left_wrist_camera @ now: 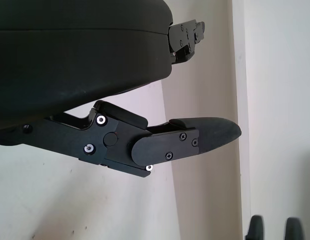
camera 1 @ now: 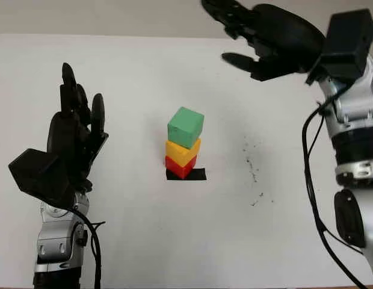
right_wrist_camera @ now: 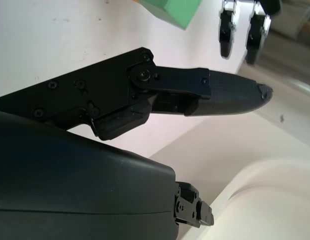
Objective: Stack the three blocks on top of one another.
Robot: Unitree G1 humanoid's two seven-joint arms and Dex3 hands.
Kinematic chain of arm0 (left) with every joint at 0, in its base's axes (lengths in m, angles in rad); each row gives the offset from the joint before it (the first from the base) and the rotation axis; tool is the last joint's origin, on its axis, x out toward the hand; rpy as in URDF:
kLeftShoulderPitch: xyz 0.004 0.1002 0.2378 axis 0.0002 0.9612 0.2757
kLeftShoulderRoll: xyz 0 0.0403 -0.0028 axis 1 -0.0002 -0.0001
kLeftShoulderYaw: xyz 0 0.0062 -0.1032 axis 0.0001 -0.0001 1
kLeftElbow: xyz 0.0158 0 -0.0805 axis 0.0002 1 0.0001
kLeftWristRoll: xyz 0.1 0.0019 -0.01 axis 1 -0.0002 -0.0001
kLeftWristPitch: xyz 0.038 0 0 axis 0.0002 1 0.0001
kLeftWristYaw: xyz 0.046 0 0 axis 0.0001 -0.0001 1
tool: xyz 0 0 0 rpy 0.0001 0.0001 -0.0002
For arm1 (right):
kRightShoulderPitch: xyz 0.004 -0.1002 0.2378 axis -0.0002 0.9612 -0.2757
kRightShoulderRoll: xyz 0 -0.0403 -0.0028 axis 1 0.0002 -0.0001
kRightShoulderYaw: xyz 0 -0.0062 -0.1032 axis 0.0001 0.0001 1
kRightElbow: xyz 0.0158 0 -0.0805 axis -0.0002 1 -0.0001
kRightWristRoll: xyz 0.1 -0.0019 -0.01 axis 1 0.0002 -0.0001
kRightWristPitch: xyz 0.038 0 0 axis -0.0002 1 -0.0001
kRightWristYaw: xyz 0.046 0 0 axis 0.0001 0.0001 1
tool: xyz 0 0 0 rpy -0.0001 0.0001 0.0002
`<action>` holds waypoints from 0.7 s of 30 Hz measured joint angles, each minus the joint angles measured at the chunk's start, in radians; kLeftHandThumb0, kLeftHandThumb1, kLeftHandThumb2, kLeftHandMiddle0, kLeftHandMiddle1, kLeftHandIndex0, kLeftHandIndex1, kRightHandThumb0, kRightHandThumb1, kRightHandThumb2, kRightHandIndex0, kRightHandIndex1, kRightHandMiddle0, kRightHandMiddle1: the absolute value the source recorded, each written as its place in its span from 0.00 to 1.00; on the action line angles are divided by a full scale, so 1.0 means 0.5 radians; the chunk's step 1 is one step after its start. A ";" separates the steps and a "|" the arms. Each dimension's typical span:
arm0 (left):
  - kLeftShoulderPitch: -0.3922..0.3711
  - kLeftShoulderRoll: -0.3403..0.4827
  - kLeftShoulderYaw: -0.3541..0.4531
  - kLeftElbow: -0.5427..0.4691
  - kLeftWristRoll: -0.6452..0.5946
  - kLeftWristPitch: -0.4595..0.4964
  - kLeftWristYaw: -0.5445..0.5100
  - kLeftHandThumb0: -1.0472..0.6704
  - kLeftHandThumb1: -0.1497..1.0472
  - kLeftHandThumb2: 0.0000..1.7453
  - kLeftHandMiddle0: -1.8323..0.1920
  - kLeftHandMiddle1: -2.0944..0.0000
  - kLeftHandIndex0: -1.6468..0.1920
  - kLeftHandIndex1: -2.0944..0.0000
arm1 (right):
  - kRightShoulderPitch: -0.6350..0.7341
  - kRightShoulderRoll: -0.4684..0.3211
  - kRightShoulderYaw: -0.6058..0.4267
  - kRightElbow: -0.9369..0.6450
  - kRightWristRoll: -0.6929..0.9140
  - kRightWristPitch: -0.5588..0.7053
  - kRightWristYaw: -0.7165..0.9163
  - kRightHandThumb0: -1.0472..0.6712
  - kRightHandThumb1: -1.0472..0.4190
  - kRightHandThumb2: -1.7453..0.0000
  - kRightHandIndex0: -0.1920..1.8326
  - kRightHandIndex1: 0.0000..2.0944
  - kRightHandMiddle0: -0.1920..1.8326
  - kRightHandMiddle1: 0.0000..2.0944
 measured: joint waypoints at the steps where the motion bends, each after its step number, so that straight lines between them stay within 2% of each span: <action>1: -0.006 0.000 0.000 0.012 -0.007 -0.005 -0.008 0.24 1.00 0.34 1.00 0.99 1.00 1.00 | 0.060 0.034 -0.032 -0.007 0.030 0.054 -0.065 0.11 0.00 0.65 0.00 0.00 0.00 0.00; 5: -0.023 0.008 0.012 0.062 -0.052 -0.023 -0.058 0.23 1.00 0.33 1.00 1.00 1.00 1.00 | 0.252 0.138 -0.081 -0.050 0.063 0.141 -0.276 0.13 0.00 0.61 0.00 0.00 0.00 0.00; 14: -0.022 0.059 0.052 0.095 -0.108 -0.050 -0.121 0.22 1.00 0.32 1.00 0.99 1.00 1.00 | 0.493 0.308 -0.132 -0.184 0.096 0.242 -0.589 0.14 0.00 0.57 0.00 0.00 0.00 0.00; 21: 0.006 0.078 0.049 0.123 -0.140 -0.059 -0.220 0.22 1.00 0.34 0.99 0.98 0.98 0.98 | 0.723 0.462 -0.161 -0.387 0.223 0.365 -0.686 0.14 0.00 0.54 0.00 0.00 0.00 0.00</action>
